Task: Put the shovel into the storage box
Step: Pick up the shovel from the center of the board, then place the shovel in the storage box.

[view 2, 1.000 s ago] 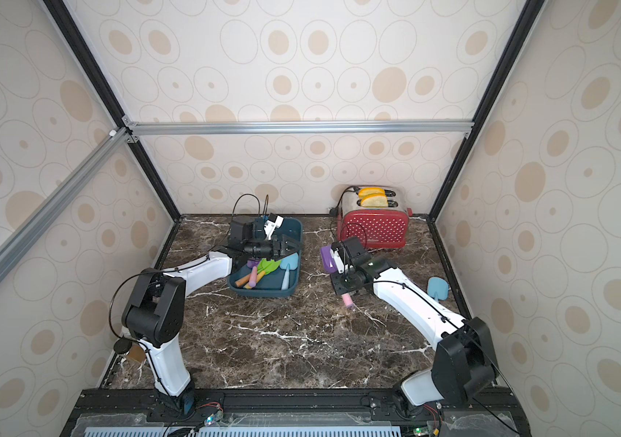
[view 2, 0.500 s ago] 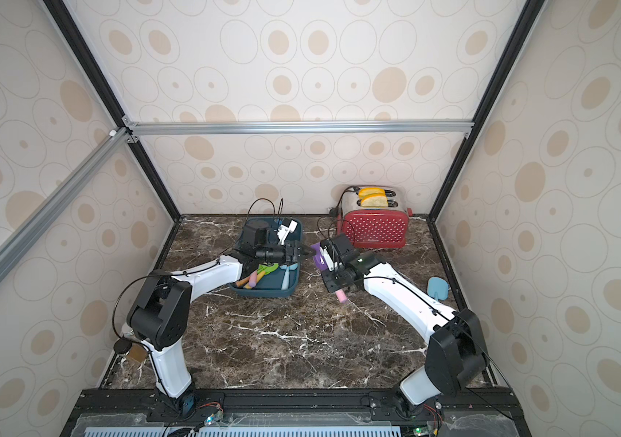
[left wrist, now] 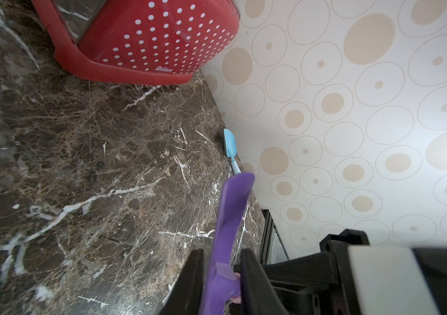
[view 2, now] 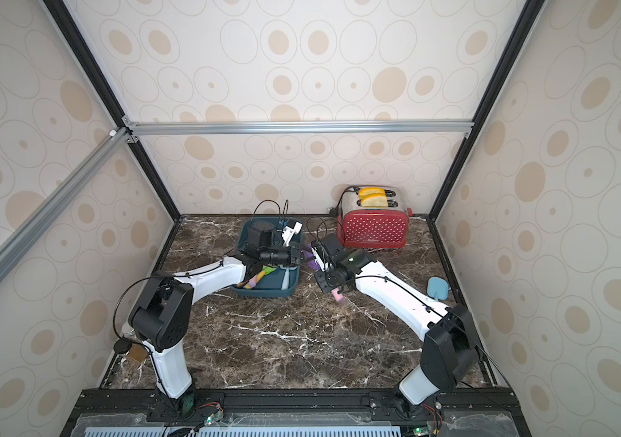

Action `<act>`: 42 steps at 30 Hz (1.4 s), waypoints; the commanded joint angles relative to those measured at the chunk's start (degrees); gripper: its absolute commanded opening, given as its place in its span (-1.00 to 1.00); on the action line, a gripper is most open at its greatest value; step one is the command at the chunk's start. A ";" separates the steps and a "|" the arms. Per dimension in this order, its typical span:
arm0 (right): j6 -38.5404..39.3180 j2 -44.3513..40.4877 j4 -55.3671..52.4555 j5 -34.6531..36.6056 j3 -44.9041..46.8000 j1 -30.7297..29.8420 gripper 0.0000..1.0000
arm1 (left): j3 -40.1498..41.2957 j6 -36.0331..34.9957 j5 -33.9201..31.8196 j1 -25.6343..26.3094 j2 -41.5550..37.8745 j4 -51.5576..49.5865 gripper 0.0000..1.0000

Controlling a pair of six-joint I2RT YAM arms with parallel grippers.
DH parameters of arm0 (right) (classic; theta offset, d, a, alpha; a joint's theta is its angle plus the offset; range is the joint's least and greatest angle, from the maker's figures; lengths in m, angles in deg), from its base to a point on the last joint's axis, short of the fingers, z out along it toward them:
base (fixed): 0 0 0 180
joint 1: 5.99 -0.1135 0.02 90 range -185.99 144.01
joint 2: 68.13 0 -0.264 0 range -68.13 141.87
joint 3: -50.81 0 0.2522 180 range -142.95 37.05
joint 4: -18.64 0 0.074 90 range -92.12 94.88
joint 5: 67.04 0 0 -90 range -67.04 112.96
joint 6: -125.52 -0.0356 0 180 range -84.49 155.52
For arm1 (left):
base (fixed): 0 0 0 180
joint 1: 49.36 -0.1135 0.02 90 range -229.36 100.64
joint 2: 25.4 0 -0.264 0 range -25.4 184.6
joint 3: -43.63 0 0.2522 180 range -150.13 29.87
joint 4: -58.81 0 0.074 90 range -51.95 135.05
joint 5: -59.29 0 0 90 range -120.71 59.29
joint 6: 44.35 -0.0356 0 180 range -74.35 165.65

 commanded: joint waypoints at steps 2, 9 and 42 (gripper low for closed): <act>0.57 0.49 -0.96 2.73 -1.73 -0.87 -1.00 | -2.27 -0.08 -0.47 0.38 -0.82 1.30 -0.83; 0.75 0.87 -1.12 4.32 -2.25 -1.38 -0.91 | -2.38 0.18 -0.55 0.43 -0.83 1.39 -0.97; -8.05 -37.81 -9.79 21.51 19.06 -2.95 -0.29 | -51.28 -52.16 -3.85 -20.13 21.05 -73.66 -0.91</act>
